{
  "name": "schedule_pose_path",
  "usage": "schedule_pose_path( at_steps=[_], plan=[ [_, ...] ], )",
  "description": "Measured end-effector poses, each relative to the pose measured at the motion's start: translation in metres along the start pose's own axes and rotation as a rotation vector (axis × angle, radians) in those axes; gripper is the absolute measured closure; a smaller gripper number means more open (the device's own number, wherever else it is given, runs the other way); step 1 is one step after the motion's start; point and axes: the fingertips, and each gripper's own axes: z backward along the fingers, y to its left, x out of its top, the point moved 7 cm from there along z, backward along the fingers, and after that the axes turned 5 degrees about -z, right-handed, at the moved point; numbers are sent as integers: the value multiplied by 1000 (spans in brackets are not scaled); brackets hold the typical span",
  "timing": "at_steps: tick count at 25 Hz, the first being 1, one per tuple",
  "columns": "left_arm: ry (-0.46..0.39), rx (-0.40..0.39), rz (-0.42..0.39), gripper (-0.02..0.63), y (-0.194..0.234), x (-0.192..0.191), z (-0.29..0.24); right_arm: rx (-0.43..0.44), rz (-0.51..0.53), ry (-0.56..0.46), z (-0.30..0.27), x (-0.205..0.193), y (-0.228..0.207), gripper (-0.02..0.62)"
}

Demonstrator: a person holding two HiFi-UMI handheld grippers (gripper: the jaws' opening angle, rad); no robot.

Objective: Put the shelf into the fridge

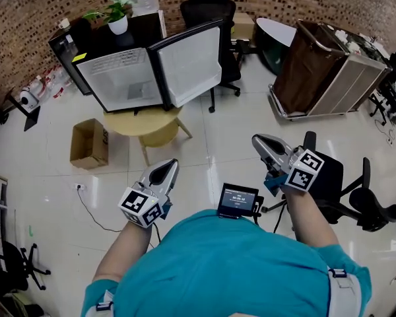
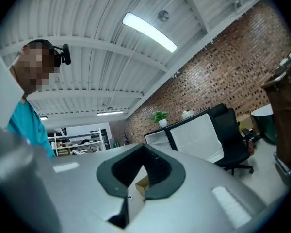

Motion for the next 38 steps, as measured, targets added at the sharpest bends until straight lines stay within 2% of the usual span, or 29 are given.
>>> schedule_pose_path(
  at_steps=[3, 7, 10, 13, 23, 28, 38],
  plan=[
    [-10, 29, 24, 607, -49, -3, -13, 14, 4, 20, 42, -1, 6, 594],
    [-1, 28, 37, 607, -110, -15, -36, 14, 110, 46, 94, 0, 9, 594],
    [19, 13, 36, 607, -143, -25, -49, -25, 121, 29, 131, 3, 5, 594],
    [31, -17, 23, 607, -167, -18, -53, -72, 105, 13, 158, 4, 8, 594],
    [25, -105, 41, 607, -181, 4, -36, -139, 145, -15, 175, 2, 45, 595],
    [4, -105, 54, 607, -179, 9, -25, -148, 195, -2, 176, 6, 59, 595],
    [0, -112, 51, 607, -178, 11, -20, -162, 206, 10, 174, 6, 66, 595]
  ],
)
